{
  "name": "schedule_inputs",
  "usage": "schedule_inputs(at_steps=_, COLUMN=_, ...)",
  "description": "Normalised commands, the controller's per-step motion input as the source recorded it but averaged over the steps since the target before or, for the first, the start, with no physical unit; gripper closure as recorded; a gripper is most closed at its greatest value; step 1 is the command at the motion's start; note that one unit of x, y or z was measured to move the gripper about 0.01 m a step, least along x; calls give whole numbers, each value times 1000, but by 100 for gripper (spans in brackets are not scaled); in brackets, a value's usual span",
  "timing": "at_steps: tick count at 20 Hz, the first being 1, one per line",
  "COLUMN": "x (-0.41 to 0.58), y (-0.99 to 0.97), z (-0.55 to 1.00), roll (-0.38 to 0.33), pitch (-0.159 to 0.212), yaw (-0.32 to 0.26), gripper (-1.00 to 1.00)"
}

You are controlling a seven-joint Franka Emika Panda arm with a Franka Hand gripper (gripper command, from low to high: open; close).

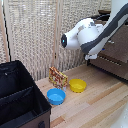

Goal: Locate and clasp the grip of the topmost drawer. Steadily and circumspectly yank the drawer open. Discover and seize the nutrition bar using your clamp. Deposit the nutrition bar in the accessible drawer. Unclench the nutrition bar.

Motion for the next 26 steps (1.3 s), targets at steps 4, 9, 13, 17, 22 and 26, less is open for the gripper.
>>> schedule_inputs(at_steps=4, x=398, y=484, z=111, roll=111, pitch=10, yaw=-6, gripper=-100)
schedule_inputs(at_steps=9, x=268, y=177, z=5, roll=265, pitch=-116, yaw=-146, gripper=-100)
schedule_inputs(at_steps=13, x=228, y=184, z=0, roll=338, pitch=-80, yaw=-157, gripper=-100)
schedule_inputs(at_steps=17, x=118, y=166, z=0, roll=304, pitch=-84, yaw=-200, gripper=-100)
schedule_inputs(at_steps=22, x=121, y=173, z=6, roll=308, pitch=-73, yaw=-199, gripper=-100)
schedule_inputs(at_steps=26, x=104, y=176, z=58, roll=286, pitch=-65, yaw=-210, gripper=-100)
